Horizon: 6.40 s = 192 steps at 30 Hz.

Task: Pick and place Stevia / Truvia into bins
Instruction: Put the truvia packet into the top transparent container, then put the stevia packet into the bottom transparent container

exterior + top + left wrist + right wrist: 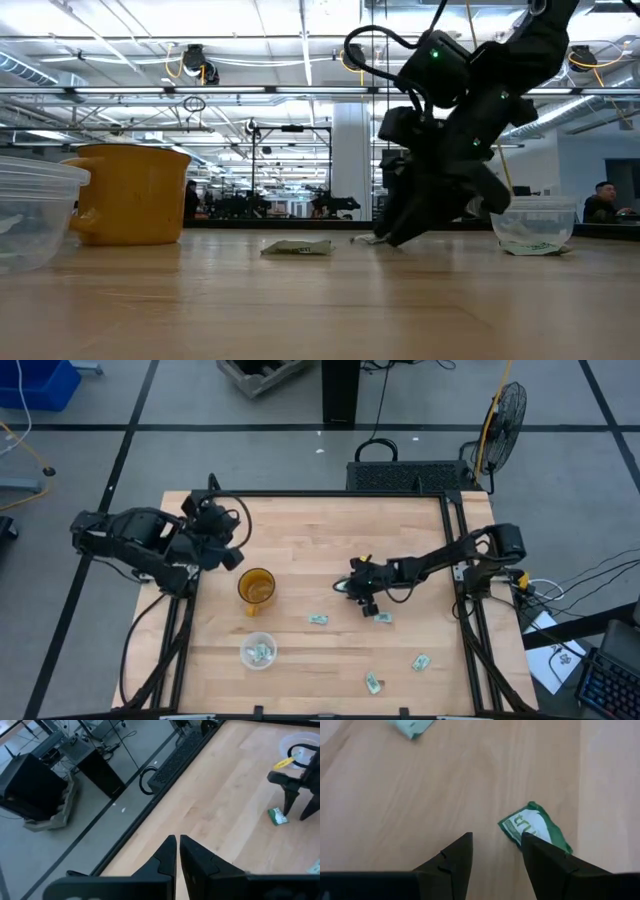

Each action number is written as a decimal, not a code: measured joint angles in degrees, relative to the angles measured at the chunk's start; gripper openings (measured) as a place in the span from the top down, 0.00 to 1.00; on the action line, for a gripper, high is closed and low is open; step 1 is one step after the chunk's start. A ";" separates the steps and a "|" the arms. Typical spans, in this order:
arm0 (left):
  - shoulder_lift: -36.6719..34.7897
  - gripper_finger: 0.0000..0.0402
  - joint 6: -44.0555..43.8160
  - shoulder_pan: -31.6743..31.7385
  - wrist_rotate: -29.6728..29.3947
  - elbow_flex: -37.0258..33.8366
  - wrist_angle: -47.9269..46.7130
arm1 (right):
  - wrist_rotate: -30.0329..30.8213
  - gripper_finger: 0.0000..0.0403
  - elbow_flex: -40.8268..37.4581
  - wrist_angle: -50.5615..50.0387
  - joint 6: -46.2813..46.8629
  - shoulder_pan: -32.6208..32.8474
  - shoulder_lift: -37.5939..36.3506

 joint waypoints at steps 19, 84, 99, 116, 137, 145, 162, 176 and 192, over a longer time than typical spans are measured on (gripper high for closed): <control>0.02 0.92 0.76 0.61 0.23 0.00 0.04 | 0.62 0.60 -0.09 7.03 -0.62 -2.20 -0.30; 0.04 0.92 0.34 0.61 3.57 0.00 0.11 | 19.52 0.99 -2.53 -65.00 40.98 3.21 -45.29; 0.04 0.92 -2.04 0.61 3.74 0.00 0.28 | 17.17 0.82 -6.49 -60.32 40.04 3.15 -45.48; 0.10 0.92 11.20 0.62 21.60 -17.86 27.40 | 13.91 0.76 -6.51 -42.00 27.50 3.17 -45.48; 14.63 0.81 13.82 1.69 39.11 -51.33 92.85 | 14.34 0.76 -6.51 -14.79 1.32 3.08 -45.16; 29.87 0.59 19.38 2.72 39.51 -40.77 89.57 | 14.33 0.77 -6.54 -14.88 1.29 3.08 -44.95; 40.98 0.63 21.87 0.25 40.70 -35.12 85.88 | 14.35 0.77 -6.52 -15.78 1.56 3.08 -44.87; 38.73 0.63 22.43 -0.97 37.66 -35.40 82.26 | 14.34 0.77 -6.91 -16.75 1.62 3.08 -44.86; 30.01 0.63 20.38 -1.67 37.07 -35.27 72.38 | 14.33 0.77 -6.91 -16.78 1.58 3.06 -44.86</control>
